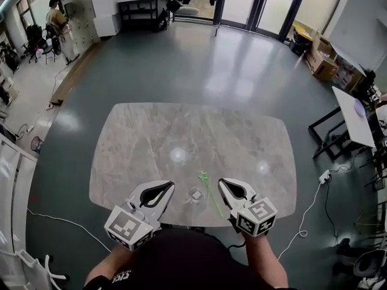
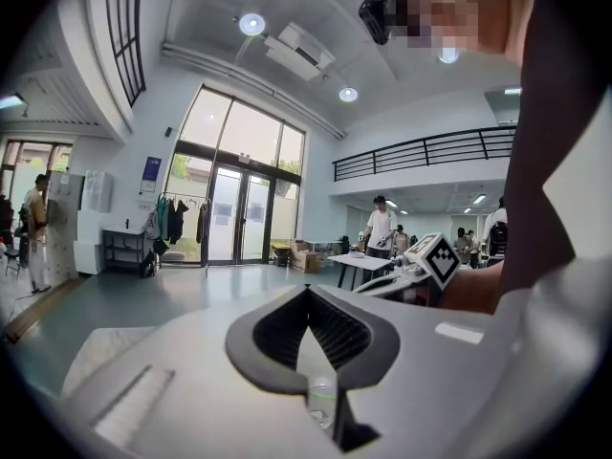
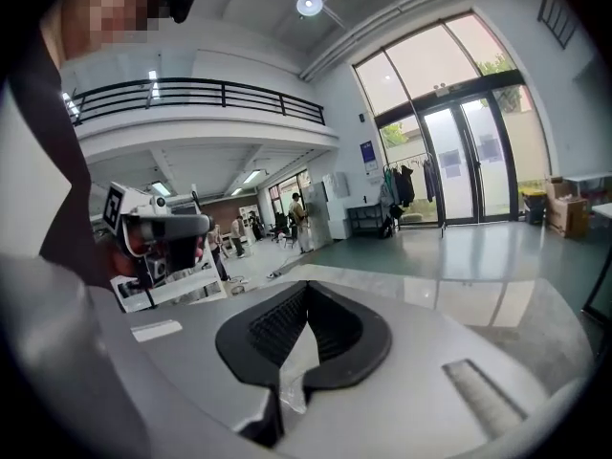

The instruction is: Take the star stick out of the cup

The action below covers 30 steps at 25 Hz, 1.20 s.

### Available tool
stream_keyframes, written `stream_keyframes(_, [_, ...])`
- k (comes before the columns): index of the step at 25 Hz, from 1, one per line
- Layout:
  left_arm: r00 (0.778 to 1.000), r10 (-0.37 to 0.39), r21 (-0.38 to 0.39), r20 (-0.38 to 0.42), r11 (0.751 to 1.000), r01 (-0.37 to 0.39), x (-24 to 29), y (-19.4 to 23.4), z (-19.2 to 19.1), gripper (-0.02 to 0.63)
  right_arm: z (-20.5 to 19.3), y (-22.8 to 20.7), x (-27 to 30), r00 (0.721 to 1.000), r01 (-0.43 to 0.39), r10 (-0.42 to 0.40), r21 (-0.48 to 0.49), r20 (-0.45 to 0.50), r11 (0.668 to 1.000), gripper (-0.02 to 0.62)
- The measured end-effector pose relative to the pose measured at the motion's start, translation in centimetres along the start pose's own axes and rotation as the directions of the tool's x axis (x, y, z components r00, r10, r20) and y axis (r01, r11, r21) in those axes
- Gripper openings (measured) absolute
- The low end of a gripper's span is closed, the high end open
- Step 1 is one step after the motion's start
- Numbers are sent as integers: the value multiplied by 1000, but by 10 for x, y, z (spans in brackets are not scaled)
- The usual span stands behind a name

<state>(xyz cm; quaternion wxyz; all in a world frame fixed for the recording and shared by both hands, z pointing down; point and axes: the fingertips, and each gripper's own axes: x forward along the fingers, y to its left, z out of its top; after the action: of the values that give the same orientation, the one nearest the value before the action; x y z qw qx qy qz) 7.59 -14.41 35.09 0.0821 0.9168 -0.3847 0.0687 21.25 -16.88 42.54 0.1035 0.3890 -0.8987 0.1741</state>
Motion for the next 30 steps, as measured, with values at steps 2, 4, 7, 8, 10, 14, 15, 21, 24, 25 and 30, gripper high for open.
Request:
stream_keyframes(2, [1000, -8, 14, 11, 1000, 8, 1, 2, 3, 2, 16, 4, -13, 998, 24, -25, 22, 55, 999, 14])
stream_keyframes(4, [1000, -9, 13, 17, 1000, 9, 1, 6, 8, 2, 34, 13, -22, 994, 26, -29, 26, 109, 999, 14])
stream_keyframes(7, [999, -5, 13, 34, 1000, 4, 2, 10, 15, 2, 56, 37, -29, 988, -30, 35, -36, 150, 999, 14])
stream_keyframes(8, [999, -5, 16, 38, 1000, 4, 2, 10, 17, 2, 62, 45, -30, 985, -55, 64, -58, 161, 997, 14])
stream_keyframes(10, [999, -7, 20, 42, 1000, 6, 1, 11, 19, 2, 72, 60, -30, 978, -91, 106, -91, 181, 992, 14])
stream_keyframes(14, [998, 0, 17, 57, 1000, -1, -1, 10, 19, 2, 79, 75, -31, 969, -115, 141, -135, 205, 984, 14])
stream_keyframes(15, [998, 3, 15, 60, 1000, -3, -1, 10, 18, 2, 79, 77, -31, 969, -117, 144, -140, 203, 983, 14])
stream_keyframes(21, [998, 22, 9, 63, 1000, -22, -3, 12, 17, 2, 76, 79, -30, 969, -126, 152, -141, 193, 982, 12])
stream_keyframes(24, [997, 47, 4, 67, 999, -47, -7, 18, 17, 2, 78, 83, -28, 969, -126, 154, -149, 192, 981, 12])
stream_keyframes(25, [997, 45, 4, 65, 999, -45, -8, 18, 17, 2, 78, 84, -27, 969, -128, 155, -150, 191, 980, 12])
stream_keyframes(30, [999, 3, 14, 54, 1000, -3, -7, 7, 15, 2, 76, 84, -27, 968, -133, 161, -149, 191, 980, 12])
